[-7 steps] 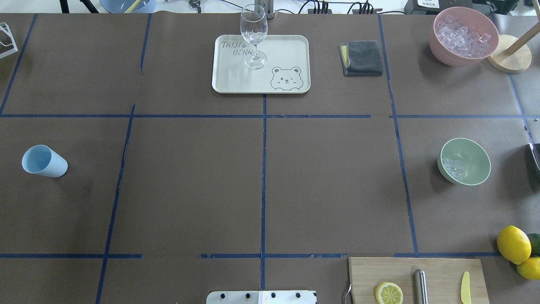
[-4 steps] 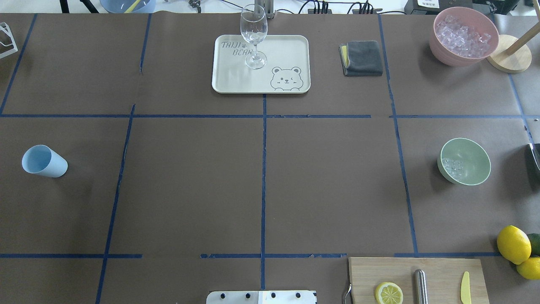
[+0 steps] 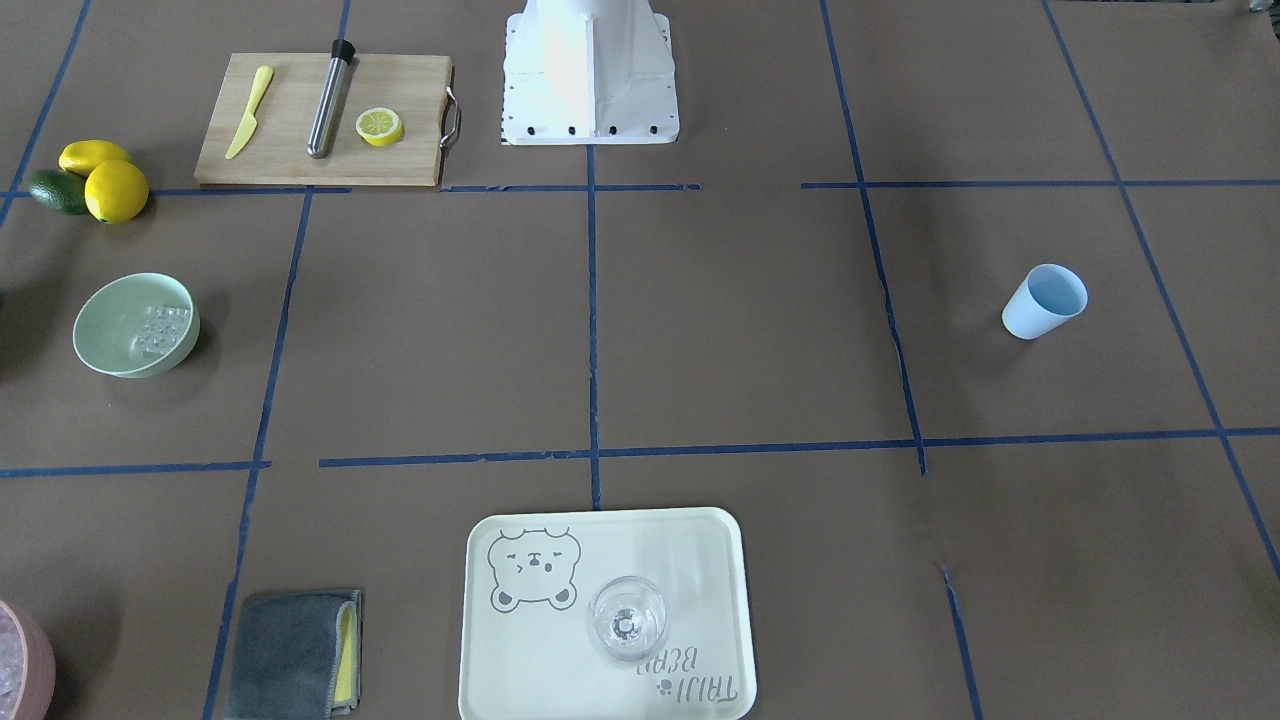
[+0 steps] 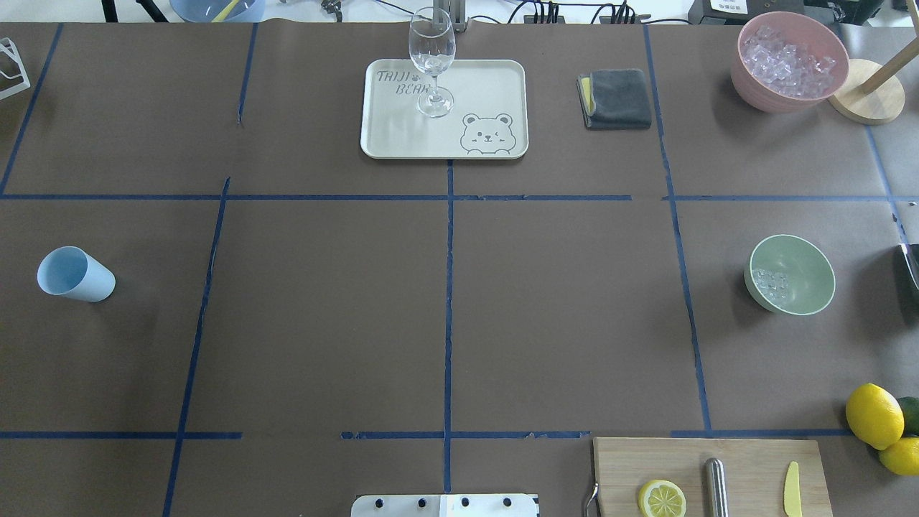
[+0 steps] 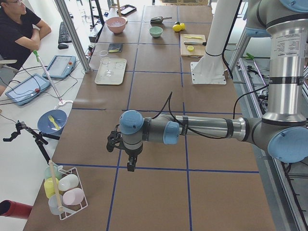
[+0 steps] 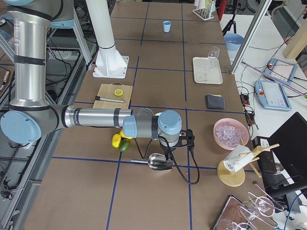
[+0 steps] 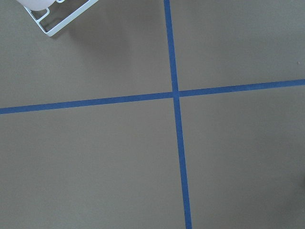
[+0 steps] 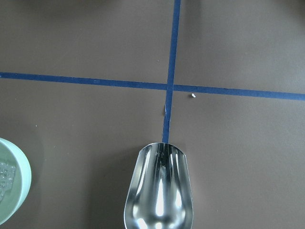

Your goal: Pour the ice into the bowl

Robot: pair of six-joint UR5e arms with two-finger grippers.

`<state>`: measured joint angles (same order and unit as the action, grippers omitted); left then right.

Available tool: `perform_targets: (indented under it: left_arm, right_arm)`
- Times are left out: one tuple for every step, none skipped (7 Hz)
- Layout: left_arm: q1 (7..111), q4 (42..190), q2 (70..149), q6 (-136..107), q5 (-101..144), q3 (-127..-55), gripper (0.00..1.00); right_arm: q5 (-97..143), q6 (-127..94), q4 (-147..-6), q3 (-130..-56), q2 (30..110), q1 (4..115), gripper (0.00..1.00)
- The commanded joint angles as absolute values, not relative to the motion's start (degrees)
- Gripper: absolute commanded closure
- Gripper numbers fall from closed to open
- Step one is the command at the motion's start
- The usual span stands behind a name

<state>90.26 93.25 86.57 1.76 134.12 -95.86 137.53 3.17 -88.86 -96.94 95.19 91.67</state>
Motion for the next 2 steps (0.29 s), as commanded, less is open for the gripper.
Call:
perform_targets:
  left_arm:
    - [90.26,93.25,86.57,1.76,134.12,-95.89,0.00]
    - [90.26,93.25,86.57,1.76,134.12,-95.98,0.00]
  right_arm:
    - [137.55,3.16,-88.86,-96.94,95.19,91.67,0.00]
    - [137.55,3.16,-88.86,-96.86,95.19,91.67,0.00]
